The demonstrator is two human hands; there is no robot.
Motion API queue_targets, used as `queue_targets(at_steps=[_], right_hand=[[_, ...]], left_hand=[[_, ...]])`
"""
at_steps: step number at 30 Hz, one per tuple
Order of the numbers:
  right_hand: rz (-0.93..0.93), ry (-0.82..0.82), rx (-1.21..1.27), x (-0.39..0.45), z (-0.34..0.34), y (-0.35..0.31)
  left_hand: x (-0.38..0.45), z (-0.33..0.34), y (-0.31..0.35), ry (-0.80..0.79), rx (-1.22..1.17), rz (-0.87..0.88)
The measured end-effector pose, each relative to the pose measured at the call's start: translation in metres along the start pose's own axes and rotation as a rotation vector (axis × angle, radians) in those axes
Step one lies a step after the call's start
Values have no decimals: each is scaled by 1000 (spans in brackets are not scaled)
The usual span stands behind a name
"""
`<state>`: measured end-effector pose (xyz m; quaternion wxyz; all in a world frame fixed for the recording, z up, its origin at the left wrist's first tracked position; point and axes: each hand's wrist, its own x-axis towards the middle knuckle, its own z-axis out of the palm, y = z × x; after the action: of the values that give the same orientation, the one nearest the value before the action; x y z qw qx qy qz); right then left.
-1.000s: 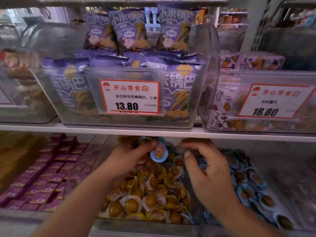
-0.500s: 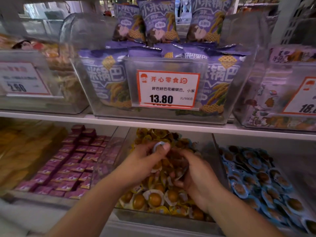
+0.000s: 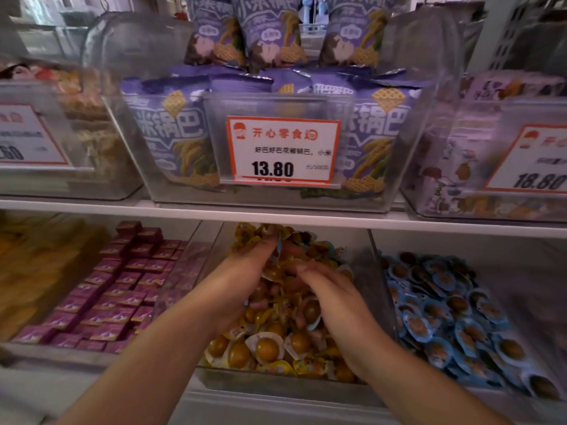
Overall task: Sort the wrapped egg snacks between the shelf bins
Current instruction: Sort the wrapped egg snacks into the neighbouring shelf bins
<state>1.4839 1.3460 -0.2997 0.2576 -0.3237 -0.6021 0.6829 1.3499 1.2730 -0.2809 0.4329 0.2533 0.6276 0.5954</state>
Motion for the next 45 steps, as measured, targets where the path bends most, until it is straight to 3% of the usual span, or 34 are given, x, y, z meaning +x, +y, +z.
queue_targets(at_steps=[5,9,11,15,18,22,27,32,35,37,41,43,45], right_hand=[[206,23,194,-2,-1,3],[281,-223,537,-4,-12,-3],[304,-286,686,-5,-19,-5],[290,-195,756,-7,-28,-6],[249,-150,756,-10,-30,-7],[137,-79,659,-14,-37,-15],[48,-12,501,-18,-38,-21],[-123,6,-72,-24,-40,-29],[-130,-12,-236,-24,-47,-34],[-96,-25,-295,-24,-46,-34],[81,-234,-161,-28,-29,-18],[-11,-179,-331,-28,-31,-9],[-181,-85,-535,-27,-39,-6]], left_hand=[[7,11,-7,128,495,196],[2,31,-9,-64,535,475],[-1,41,-14,-86,575,576],[-4,55,-19,9,576,647],[-5,55,-14,-26,533,651],[-2,42,-3,-160,162,431],[5,42,-7,-90,-23,276],[10,47,-14,-36,-41,253],[12,48,-13,92,-90,227],[14,51,-11,181,-275,196],[15,63,-7,196,-543,170],[14,61,-1,167,-422,181],[16,45,6,184,-14,296]])
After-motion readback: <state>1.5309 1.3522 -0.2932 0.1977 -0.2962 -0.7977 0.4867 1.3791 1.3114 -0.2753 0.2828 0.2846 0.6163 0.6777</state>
